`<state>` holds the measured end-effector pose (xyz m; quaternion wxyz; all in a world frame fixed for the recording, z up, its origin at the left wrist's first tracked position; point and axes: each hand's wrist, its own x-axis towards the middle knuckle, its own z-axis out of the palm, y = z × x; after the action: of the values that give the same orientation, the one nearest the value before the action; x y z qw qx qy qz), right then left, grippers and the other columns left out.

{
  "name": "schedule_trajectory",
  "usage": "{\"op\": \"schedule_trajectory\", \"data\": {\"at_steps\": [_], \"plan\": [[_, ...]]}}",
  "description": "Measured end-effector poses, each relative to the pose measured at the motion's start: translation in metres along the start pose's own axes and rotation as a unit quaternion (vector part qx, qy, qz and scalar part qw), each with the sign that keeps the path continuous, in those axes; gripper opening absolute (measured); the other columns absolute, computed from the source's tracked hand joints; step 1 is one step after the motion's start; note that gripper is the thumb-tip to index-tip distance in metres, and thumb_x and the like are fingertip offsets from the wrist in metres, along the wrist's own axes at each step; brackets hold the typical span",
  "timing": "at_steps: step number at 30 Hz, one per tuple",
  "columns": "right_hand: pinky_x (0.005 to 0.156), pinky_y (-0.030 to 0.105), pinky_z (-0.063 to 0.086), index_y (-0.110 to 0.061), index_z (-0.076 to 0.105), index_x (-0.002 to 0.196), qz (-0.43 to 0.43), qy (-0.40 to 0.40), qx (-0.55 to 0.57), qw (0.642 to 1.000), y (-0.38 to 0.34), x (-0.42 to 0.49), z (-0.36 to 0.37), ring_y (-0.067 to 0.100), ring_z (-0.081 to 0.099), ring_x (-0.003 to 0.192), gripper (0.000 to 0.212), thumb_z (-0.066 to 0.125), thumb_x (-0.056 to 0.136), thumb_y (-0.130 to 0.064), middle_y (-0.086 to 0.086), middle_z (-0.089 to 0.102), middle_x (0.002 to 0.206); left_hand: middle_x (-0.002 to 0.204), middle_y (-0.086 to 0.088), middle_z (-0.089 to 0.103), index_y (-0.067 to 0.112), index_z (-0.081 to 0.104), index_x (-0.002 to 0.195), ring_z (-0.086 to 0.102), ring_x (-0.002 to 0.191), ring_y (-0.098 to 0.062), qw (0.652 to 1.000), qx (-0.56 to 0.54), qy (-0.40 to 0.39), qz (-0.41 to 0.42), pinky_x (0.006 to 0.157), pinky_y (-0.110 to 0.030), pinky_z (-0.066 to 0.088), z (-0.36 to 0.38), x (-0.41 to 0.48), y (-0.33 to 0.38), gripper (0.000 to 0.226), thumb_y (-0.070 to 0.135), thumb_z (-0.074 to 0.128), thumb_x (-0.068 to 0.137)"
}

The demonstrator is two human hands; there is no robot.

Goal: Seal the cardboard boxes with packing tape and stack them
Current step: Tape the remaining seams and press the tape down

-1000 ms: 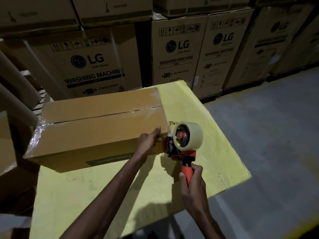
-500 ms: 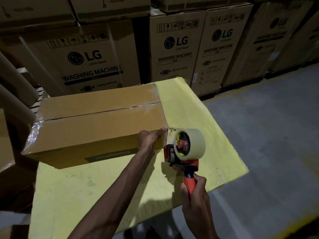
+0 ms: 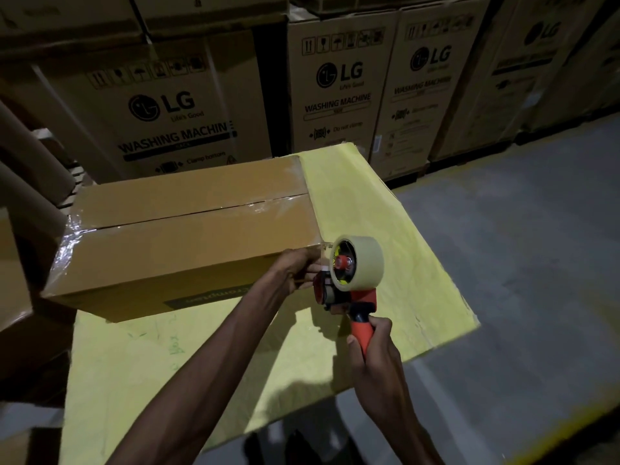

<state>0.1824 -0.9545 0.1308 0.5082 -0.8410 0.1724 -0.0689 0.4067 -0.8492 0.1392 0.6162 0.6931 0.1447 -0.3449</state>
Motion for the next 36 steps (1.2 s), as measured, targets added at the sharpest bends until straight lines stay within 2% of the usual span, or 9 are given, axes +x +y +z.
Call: {"op": "schedule_trajectory", "data": {"at_steps": [4,8,13,16,19,22,26,33,36], "plan": [[0.063,0.037,0.04,-0.028,0.031,0.111,-0.013,-0.014,-0.033,0.999,-0.011,0.01,-0.009,0.018,0.054,0.079,0.021,0.051,0.105,-0.029,-0.005,0.052,0.093,0.058,0.0,0.054,0.017,0.068,0.078,0.04,0.047,-0.013,1.0,-0.013,0.018,0.018,0.044,-0.022,0.029,0.004,0.0,-0.001,0.029,0.019,0.057,0.105],[0.059,0.032,0.036,-0.029,0.027,0.111,-0.002,-0.033,-0.061,0.998,-0.009,0.016,-0.013,0.018,0.052,0.077,0.024,0.05,0.105,-0.032,-0.004,0.051,0.094,0.056,-0.002,0.057,0.013,0.067,0.074,0.045,0.043,-0.016,0.998,0.008,0.054,0.029,0.053,-0.027,0.036,0.0,0.003,0.002,0.021,0.014,0.07,0.095],[0.058,0.031,0.035,-0.028,0.028,0.111,0.0,-0.042,-0.062,0.997,-0.013,0.018,-0.012,0.017,0.052,0.076,0.024,0.05,0.105,-0.033,-0.005,0.051,0.093,0.053,-0.001,0.058,0.013,0.068,0.073,0.043,0.05,-0.017,0.998,-0.038,0.05,-0.005,0.053,-0.027,0.035,0.005,0.006,0.009,0.029,0.012,0.059,0.1],[0.059,0.032,0.035,-0.025,0.027,0.111,0.001,-0.052,-0.076,0.996,-0.018,0.025,-0.012,0.022,0.055,0.079,0.023,0.048,0.106,-0.032,-0.002,0.053,0.093,0.064,-0.005,0.066,0.011,0.07,0.079,0.054,0.056,-0.021,0.996,-0.038,0.076,0.006,0.059,-0.029,0.041,0.004,0.01,0.01,0.023,0.012,0.061,0.1],[0.06,0.035,0.039,-0.025,0.024,0.111,0.028,-0.062,-0.093,0.993,-0.022,0.031,-0.011,0.029,0.06,0.082,0.025,0.047,0.106,-0.033,0.004,0.057,0.094,0.082,-0.011,0.071,0.006,0.071,0.088,0.059,0.068,-0.022,0.994,-0.019,0.103,0.044,0.058,-0.026,0.043,0.004,0.014,0.011,0.014,0.012,0.065,0.098],[0.058,0.037,0.043,-0.024,0.023,0.11,0.074,-0.065,-0.089,0.991,-0.025,0.038,-0.01,0.027,0.061,0.078,0.027,0.046,0.106,-0.037,0.009,0.058,0.097,0.067,-0.005,0.063,0.004,0.069,0.079,0.047,0.054,-0.014,0.991,0.018,0.113,0.075,0.04,-0.018,0.033,0.005,0.015,0.012,0.02,0.01,0.068,0.098],[0.068,0.053,0.059,-0.022,0.025,0.111,0.12,-0.076,-0.062,0.988,-0.031,0.046,-0.014,0.029,0.063,0.079,0.028,0.047,0.106,-0.04,0.009,0.056,0.102,0.072,-0.009,0.068,-0.001,0.074,0.077,0.056,0.067,-0.019,0.988,0.05,0.121,0.087,0.057,-0.027,0.037,0.002,0.02,0.007,0.022,0.013,0.073,0.094],[0.05,0.032,0.048,-0.018,0.029,0.117,0.158,-0.11,-0.007,0.981,-0.039,0.066,-0.022,0.017,0.06,0.055,0.028,0.048,0.107,-0.036,0.011,0.064,0.095,0.069,-0.01,0.062,0.008,0.069,0.074,0.056,0.067,-0.02,0.98,0.07,0.144,0.121,0.059,-0.027,0.04,0.001,0.026,0.01,0.025,0.023,0.076,0.093],[0.046,0.026,0.045,-0.015,0.031,0.12,0.179,-0.112,0.03,0.977,-0.039,0.067,-0.02,0.012,0.056,0.046,0.025,0.047,0.108,-0.031,0.009,0.064,0.081,0.052,0.002,0.058,0.005,0.072,0.064,0.052,0.05,-0.011,0.976,0.066,0.162,0.133,0.049,-0.019,0.036,0.004,0.025,0.007,0.033,0.019,0.073,0.095]]}}
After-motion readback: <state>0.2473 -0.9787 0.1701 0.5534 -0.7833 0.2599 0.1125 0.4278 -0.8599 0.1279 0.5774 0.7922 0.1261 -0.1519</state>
